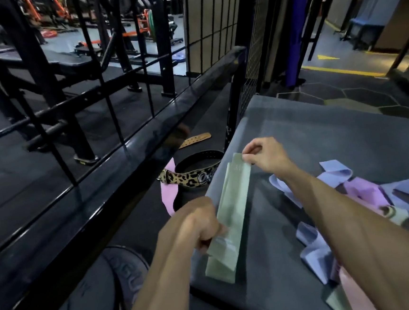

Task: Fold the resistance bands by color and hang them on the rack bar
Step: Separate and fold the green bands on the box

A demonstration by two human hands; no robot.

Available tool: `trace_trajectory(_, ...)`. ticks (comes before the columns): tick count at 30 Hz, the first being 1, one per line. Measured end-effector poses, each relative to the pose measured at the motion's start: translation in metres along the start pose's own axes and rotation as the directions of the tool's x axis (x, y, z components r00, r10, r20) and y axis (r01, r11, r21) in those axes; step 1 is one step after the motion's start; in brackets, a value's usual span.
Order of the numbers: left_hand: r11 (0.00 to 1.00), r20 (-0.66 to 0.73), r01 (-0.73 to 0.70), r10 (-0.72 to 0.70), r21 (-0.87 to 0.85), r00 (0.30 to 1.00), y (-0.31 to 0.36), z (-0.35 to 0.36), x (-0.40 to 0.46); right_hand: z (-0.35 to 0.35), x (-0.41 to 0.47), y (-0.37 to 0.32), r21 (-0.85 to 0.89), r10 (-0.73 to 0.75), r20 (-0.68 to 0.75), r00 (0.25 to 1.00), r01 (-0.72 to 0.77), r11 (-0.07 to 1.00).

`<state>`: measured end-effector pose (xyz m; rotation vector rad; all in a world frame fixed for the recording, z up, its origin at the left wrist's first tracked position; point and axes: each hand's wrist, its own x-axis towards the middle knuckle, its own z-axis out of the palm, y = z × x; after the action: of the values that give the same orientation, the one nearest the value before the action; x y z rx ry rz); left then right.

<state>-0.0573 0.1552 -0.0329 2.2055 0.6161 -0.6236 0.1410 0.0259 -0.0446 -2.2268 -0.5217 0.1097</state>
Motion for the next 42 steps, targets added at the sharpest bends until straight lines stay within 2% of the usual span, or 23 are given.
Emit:
trace_trajectory(5,0.999,0.018,0.045,-0.046,0.018,0.999,0.003,0.001,0.012,0.022,0.014,0.013,-0.061,0.040,0.007,0.999,-0.039,0.997)
trace_trajectory(9,0.993,0.086,0.101,-0.095,-0.064,0.992,0.002,0.004,0.016,0.032,0.016,0.021,-0.087,0.084,0.027,0.996,-0.081,0.993)
trace_trajectory(12,0.991,0.104,0.130,-0.127,-0.025,0.987,0.001,0.006,0.017,0.035,0.015,0.024,-0.100,0.094,0.023,0.995,-0.091,0.991)
trace_trajectory(16,0.988,0.083,0.079,-0.091,0.136,0.992,-0.002,0.002,0.016,0.033,0.015,0.025,-0.128,0.078,0.040,0.996,-0.073,0.989)
trace_trajectory(24,0.995,0.031,0.052,-0.055,0.081,0.998,-0.002,-0.001,0.007,0.030,0.015,0.017,-0.315,0.027,0.070,0.997,-0.004,0.949)
trace_trajectory(28,0.996,0.037,0.063,-0.066,0.067,0.997,0.003,0.001,0.004,0.032,0.015,0.007,-0.423,0.036,0.129,0.991,0.022,0.906)
trace_trajectory(30,0.990,0.008,0.037,-0.038,0.134,0.999,0.006,0.001,0.002,0.038,0.015,-0.002,-0.541,0.053,0.146,0.988,0.035,0.840)
trace_trajectory(33,0.971,-0.031,0.009,-0.002,0.239,1.000,0.009,0.001,-0.003,0.048,0.012,-0.018,-0.678,0.025,0.112,0.993,0.058,0.733)
trace_trajectory(36,0.967,-0.027,0.004,0.003,0.254,1.000,0.011,0.001,-0.005,0.057,0.010,-0.024,-0.721,-0.010,0.093,0.996,0.075,0.688)
trace_trajectory(39,0.963,-0.027,0.003,0.004,0.269,1.000,0.012,0.000,-0.004,0.059,0.009,-0.025,-0.732,-0.011,0.084,0.996,0.069,0.678)
trace_trajectory(42,0.959,-0.049,-0.007,0.022,0.284,0.999,0.012,-0.002,-0.005,0.055,0.005,-0.023,-0.681,0.022,0.070,0.997,0.032,0.732)
